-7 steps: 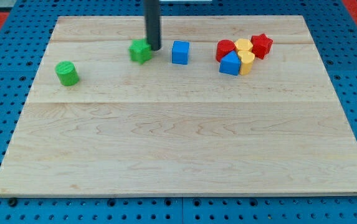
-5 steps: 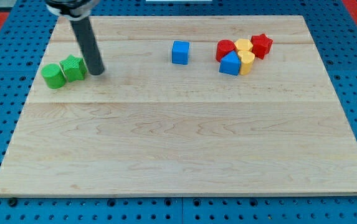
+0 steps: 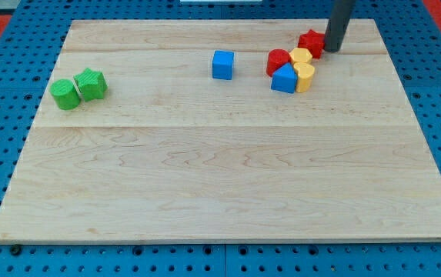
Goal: Move the yellow hexagon into the right of the green star
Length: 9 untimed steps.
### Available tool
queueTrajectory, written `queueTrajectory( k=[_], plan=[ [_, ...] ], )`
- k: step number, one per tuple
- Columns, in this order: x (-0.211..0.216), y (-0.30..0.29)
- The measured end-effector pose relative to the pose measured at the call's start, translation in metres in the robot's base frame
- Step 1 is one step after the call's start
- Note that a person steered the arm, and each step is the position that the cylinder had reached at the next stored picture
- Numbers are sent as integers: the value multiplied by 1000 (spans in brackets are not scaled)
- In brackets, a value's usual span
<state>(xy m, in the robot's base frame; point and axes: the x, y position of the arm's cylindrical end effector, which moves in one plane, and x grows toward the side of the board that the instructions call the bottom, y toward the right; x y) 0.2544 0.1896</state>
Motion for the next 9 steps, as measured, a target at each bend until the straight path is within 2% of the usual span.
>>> queueTrajectory(
  k=[1, 2, 5, 6, 7, 8, 9],
  plan=[
    [-10, -40],
    [7, -53],
    [135, -36],
    [134, -111],
    [134, -102],
    [115, -99],
    [100, -167]
  ],
)
